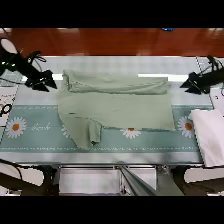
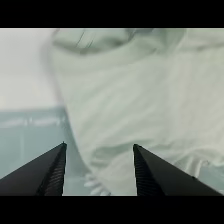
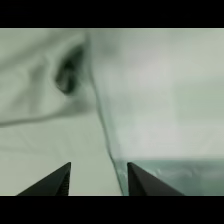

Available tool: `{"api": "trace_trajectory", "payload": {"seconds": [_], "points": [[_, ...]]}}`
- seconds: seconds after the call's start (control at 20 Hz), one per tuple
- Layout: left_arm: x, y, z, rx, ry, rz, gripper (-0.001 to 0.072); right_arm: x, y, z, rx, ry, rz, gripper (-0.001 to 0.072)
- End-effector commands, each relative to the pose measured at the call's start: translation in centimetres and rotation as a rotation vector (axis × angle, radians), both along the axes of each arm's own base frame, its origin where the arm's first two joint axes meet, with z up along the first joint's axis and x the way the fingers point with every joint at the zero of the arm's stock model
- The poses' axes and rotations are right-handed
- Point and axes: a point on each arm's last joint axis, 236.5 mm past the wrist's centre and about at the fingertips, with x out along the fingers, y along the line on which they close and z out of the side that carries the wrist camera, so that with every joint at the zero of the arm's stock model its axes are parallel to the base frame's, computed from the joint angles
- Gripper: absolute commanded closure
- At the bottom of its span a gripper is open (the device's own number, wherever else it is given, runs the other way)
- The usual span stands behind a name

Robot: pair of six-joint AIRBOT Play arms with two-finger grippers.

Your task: Fold the shirts.

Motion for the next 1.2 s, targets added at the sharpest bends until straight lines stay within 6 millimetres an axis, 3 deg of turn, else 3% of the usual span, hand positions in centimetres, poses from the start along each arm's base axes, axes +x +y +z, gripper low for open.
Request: {"api": "trace_trajectory", "payload": {"seconds": [0.0, 0.1, 0.15, 0.25, 0.35, 0.65, 0.9, 1.05, 1.1, 1.15], "points": [[-6.4, 3.2, -0.6, -0.024, -0.017, 0.196, 0.0196, -6.9, 1.2, -2.7, 0.046, 0.023, -0.107, 0.0303], [-9.4, 2.0, -1.8, -0.173, -0.075, 0.369, 0.0197, -10.7, 4.3, -4.8, 0.112, 0.007, -0.134, 0.0302], [-9.7, 1.1, -1.6, -0.276, -0.131, 0.446, 0.0197, -12.1, 5.8, -5.2, 0.14, -0.003, -0.14, 0.0302], [-11.0, 0.3, -1.4, -0.411, -0.2, 0.552, 0.0197, -13.7, 8.0, -5.4, 0.189, -0.028, -0.153, 0.0303], [-14.3, -0.5, -3.8, -0.428, -0.116, 0.577, 0.0197, -14.5, 8.9, -4.9, 0.2, -0.044, -0.147, 0.0304], [-16.1, -4.6, -7.4, -0.426, -0.065, 0.503, 0.0197, -13.8, 9.3, -3.2, 0.217, -0.104, -0.152, 0.0303], [-16.1, -8.3, -9.8, -0.41, 0.022, 0.445, 0.0197, -13.4, 9.4, -2.9, 0.231, -0.116, -0.167, 0.0303], [-15.1, -9.5, -10.4, -0.451, 0.037, 0.489, 0.0198, -13.1, 9.3, -2.8, 0.236, -0.123, -0.183, 0.0303], [-14.7, -9.5, -10.5, -0.459, 0.039, 0.504, 0.0232, -13.0, 9.4, -2.7, 0.239, -0.126, -0.185, 0.0303], [-14.6, -9.5, -10.5, -0.466, 0.041, 0.494, 0.0637, -12.9, 9.3, -2.5, 0.238, -0.13, -0.18, 0.0304]]}}
